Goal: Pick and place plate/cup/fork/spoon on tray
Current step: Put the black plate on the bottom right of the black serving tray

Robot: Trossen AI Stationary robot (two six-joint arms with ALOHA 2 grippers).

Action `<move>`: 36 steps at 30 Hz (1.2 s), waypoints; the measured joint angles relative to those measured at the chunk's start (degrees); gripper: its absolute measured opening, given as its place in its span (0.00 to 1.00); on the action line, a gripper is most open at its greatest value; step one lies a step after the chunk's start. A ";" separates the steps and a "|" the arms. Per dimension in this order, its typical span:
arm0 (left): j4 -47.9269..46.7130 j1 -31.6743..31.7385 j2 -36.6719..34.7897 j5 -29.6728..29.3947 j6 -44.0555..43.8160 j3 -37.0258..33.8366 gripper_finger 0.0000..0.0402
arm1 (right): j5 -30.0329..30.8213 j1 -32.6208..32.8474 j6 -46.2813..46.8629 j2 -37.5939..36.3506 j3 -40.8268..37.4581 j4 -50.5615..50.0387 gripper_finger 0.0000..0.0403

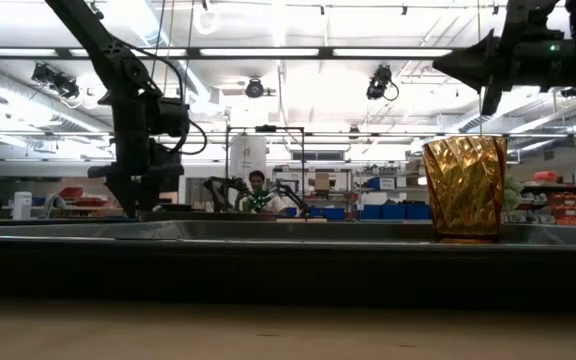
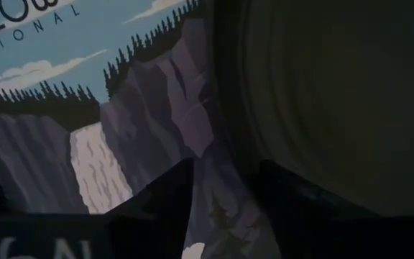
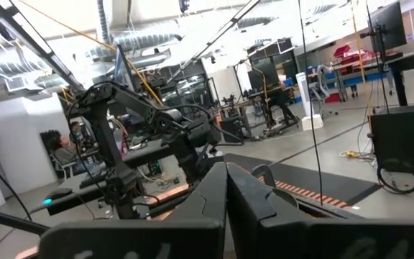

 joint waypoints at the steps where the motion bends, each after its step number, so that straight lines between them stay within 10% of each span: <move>1: -0.06 0.00 0.00 0.02 0.00 -0.02 0.41 | -0.06 0.00 -0.02 0.00 0.00 0.33 0.03; 18: 6.71 -3.91 0.02 -1.73 0.74 -0.04 0.04 | -1.04 0.00 0.50 0.00 0.00 1.10 0.03; 36: 15.82 -4.01 -0.09 -4.33 1.16 0.00 0.02 | -0.81 0.00 2.01 0.00 0.00 2.59 0.03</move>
